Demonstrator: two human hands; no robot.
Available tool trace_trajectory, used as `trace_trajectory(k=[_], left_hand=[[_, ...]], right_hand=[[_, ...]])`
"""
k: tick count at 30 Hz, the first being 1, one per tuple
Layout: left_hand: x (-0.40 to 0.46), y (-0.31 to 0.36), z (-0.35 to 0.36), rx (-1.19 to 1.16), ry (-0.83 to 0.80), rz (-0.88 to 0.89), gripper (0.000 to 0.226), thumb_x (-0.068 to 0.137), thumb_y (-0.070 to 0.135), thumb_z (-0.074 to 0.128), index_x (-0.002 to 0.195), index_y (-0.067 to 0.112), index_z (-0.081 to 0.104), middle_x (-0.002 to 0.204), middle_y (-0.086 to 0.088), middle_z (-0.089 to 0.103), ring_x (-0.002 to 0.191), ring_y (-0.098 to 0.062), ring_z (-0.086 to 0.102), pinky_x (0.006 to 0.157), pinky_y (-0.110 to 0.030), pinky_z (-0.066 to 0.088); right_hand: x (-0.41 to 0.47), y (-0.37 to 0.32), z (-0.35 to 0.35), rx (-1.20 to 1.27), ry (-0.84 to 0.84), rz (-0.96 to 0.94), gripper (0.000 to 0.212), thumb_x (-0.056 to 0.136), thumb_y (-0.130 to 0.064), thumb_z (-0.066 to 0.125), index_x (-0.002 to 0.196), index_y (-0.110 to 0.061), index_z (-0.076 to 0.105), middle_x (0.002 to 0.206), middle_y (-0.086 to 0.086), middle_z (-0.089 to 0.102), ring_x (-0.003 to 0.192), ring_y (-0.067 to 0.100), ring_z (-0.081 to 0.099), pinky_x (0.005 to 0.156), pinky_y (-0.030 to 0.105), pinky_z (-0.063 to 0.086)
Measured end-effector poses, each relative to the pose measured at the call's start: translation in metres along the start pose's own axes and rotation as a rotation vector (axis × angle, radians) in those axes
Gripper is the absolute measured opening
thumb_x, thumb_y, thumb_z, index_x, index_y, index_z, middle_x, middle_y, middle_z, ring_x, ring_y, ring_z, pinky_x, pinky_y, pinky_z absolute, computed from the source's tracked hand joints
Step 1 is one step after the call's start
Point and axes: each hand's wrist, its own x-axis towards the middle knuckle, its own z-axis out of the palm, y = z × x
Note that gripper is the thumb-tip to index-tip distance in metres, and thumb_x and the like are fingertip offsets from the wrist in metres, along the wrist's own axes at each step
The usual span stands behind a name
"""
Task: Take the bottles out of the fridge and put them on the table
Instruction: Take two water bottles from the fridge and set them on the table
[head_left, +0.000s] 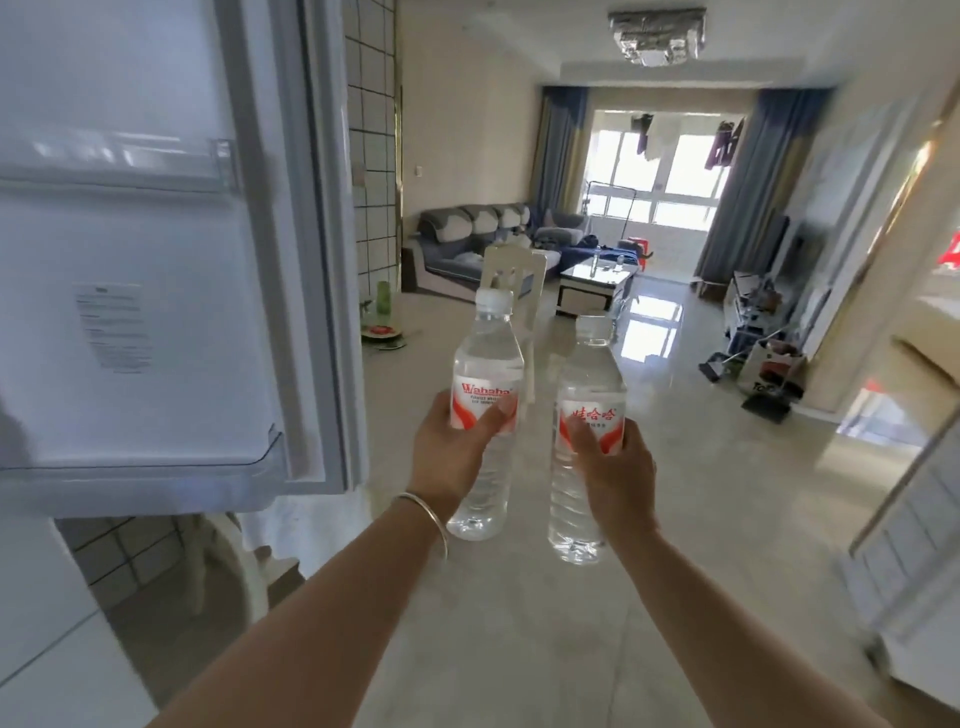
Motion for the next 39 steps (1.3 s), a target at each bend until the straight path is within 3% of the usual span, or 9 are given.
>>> trace_trajectory(k=[2, 6, 11, 15, 19, 25, 30, 35, 39], left_hand=[[0.029, -0.013, 0.029, -0.017, -0.015, -0.013, 0.062, 0.053, 0.063, 0.073, 0.098, 0.022, 0.065, 0.093, 0.0, 0.074, 0.088, -0.019, 0.07, 0.085, -0.041, 0.056], [0.091, -0.034, 0.071, -0.063, -0.038, -0.047, 0.069, 0.046, 0.069, 0.072, 0.096, 0.021, 0.067, 0.091, 0.0, 0.075, 0.085, -0.02, 0.072, 0.086, -0.045, 0.056], [0.186, -0.046, 0.115, -0.015, -0.055, -0.041, 0.061, 0.053, 0.067, 0.07, 0.092, 0.021, 0.066, 0.088, 0.003, 0.073, 0.082, -0.016, 0.07, 0.083, -0.037, 0.055], [0.246, -0.065, 0.131, -0.006, -0.019, -0.037, 0.038, 0.071, 0.048, 0.074, 0.093, 0.019, 0.063, 0.087, 0.003, 0.071, 0.081, -0.013, 0.067, 0.07, -0.023, 0.05], [0.297, -0.092, 0.132, 0.023, 0.049, -0.058, 0.035, 0.072, 0.043, 0.075, 0.092, 0.017, 0.062, 0.085, 0.004, 0.069, 0.077, -0.01, 0.065, 0.064, -0.018, 0.046], [0.387, -0.132, 0.119, 0.026, 0.201, -0.074, 0.046, 0.063, 0.055, 0.075, 0.095, 0.023, 0.066, 0.092, 0.001, 0.074, 0.087, -0.017, 0.07, 0.085, -0.038, 0.055], [0.454, -0.147, 0.108, 0.04, 0.361, -0.076, 0.066, 0.053, 0.065, 0.07, 0.102, 0.022, 0.066, 0.094, 0.002, 0.074, 0.087, -0.015, 0.071, 0.084, -0.036, 0.056], [0.491, -0.171, 0.072, 0.051, 0.521, -0.089, 0.055, 0.061, 0.052, 0.075, 0.102, 0.017, 0.065, 0.095, -0.003, 0.073, 0.089, -0.02, 0.069, 0.081, -0.033, 0.055], [0.511, -0.197, 0.023, 0.084, 0.682, -0.122, 0.041, 0.071, 0.043, 0.076, 0.1, 0.016, 0.065, 0.091, -0.001, 0.072, 0.082, -0.016, 0.068, 0.068, -0.022, 0.052]], right_hand=[[0.037, 0.018, -0.005, -0.011, 0.029, 0.007, 0.05, 0.062, -0.065, 0.061, 0.087, -0.022, 0.055, 0.077, -0.004, 0.061, 0.086, 0.029, 0.059, 0.079, 0.04, 0.049], [0.104, 0.037, 0.003, -0.044, 0.064, 0.017, 0.029, 0.079, -0.039, 0.069, 0.091, -0.017, 0.055, 0.074, -0.009, 0.059, 0.072, 0.017, 0.058, 0.064, 0.027, 0.046], [0.19, 0.059, 0.044, -0.038, 0.063, 0.024, 0.032, 0.078, -0.044, 0.068, 0.096, -0.021, 0.055, 0.084, -0.003, 0.066, 0.078, 0.018, 0.065, 0.076, 0.037, 0.054], [0.25, 0.076, 0.078, -0.076, 0.012, 0.005, 0.037, 0.077, -0.048, 0.067, 0.099, -0.022, 0.054, 0.085, -0.005, 0.064, 0.08, 0.018, 0.064, 0.076, 0.034, 0.053], [0.303, 0.104, 0.119, -0.019, -0.041, 0.042, 0.037, 0.077, -0.049, 0.066, 0.099, -0.021, 0.055, 0.084, -0.005, 0.064, 0.079, 0.018, 0.065, 0.076, 0.035, 0.053], [0.38, 0.144, 0.196, 0.027, -0.21, 0.034, 0.038, 0.068, -0.055, 0.071, 0.086, -0.024, 0.056, 0.078, -0.001, 0.065, 0.079, 0.024, 0.065, 0.075, 0.037, 0.052], [0.445, 0.149, 0.264, 0.13, -0.402, 0.028, 0.025, 0.074, -0.035, 0.075, 0.076, -0.024, 0.053, 0.07, -0.008, 0.061, 0.066, 0.013, 0.06, 0.057, 0.018, 0.047], [0.467, 0.161, 0.342, 0.226, -0.561, 0.094, 0.051, 0.052, -0.067, 0.066, 0.074, -0.022, 0.055, 0.073, 0.0, 0.066, 0.073, 0.026, 0.065, 0.07, 0.043, 0.055], [0.463, 0.166, 0.403, 0.192, -0.753, 0.084, 0.062, 0.047, -0.072, 0.06, 0.078, -0.018, 0.057, 0.071, 0.0, 0.066, 0.067, 0.02, 0.063, 0.063, 0.038, 0.052]])
